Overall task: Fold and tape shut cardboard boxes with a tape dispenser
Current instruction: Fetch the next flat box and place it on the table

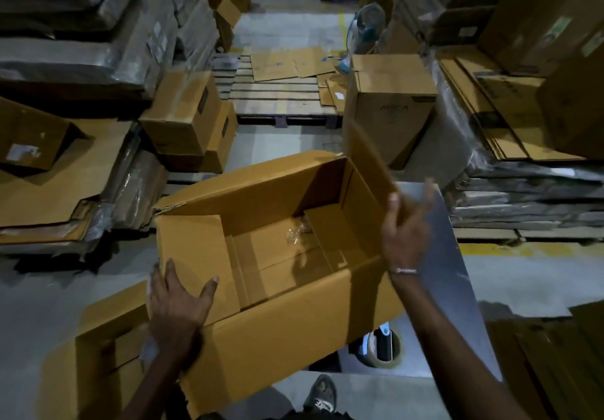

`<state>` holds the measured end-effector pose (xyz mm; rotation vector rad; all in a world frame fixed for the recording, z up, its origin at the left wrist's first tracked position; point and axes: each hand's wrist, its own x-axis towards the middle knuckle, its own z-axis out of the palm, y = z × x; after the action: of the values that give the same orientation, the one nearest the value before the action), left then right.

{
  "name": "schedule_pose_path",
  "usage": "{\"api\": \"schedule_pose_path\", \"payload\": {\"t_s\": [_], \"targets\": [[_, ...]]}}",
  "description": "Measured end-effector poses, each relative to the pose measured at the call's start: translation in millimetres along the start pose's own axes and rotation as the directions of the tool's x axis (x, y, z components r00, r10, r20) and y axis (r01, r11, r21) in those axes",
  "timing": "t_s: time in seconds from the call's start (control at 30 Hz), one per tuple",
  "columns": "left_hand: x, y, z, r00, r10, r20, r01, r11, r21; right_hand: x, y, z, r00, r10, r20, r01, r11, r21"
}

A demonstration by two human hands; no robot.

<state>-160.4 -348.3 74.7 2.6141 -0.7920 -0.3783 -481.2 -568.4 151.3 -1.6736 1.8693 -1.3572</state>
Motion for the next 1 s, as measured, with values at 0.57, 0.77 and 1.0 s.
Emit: {"api": "schedule_pose_path", "payload": {"t_s": [0.57,0.77,1.0], "targets": [[177,60,-84,0.88,-0.009,0.474,0.467,0.195,-0.863,-85,31,62,0.869,-0.092,0.486,0.343,0.821,-0.457],[165,36,-77,0.953,-0.032,0.3,0.3,-0.011,-0.954,-85,27,65,0.884,-0.067,0.463,0.277,0.872,-0.403],[120,-15,-49,0.955,0.189,0.229,0.094,0.539,-0.837,-80,21,57,0.982,0.071,0.176,-0.099,0.982,0.16]]}}
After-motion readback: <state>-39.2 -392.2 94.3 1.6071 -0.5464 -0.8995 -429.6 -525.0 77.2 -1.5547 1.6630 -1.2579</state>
